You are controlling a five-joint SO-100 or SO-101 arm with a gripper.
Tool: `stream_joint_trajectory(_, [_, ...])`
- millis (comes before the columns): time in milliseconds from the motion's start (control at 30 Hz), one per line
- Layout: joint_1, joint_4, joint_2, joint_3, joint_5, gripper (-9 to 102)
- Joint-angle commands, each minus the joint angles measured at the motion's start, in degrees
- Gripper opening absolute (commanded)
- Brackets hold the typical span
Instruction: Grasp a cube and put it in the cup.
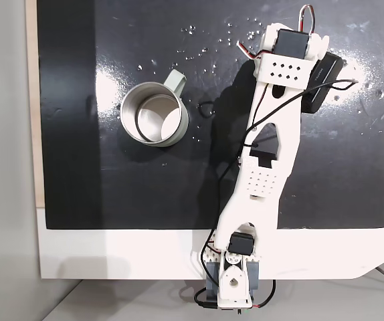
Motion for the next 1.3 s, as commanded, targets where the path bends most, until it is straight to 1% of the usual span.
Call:
stream_joint_trajectory(0, [-0.97, 0.44, -0.70, -5.19, -0.88, 29])
stream_joint_trajectory(200, [-1.41, 0.35, -4.04, -7.56, -0.88, 28])
stream_joint_trajectory(367, [-1.85, 0.35, -4.83, -7.91, -0.79, 25])
stream_joint_trajectory(500, [-1.93, 0.18, -4.92, -8.09, -0.79, 18])
stream_joint_trajectory(667, [-1.58, 0.35, -4.83, -8.26, -0.70, 3])
stream_joint_trajectory(733, [-1.41, 0.62, -4.66, -8.26, -0.70, 0])
stream_joint_trajectory(1033, [-1.32, 1.14, -3.87, -8.09, -0.70, 0])
stream_joint_trajectory(1267, [-1.58, 1.49, 5.80, -3.96, 0.09, 0])
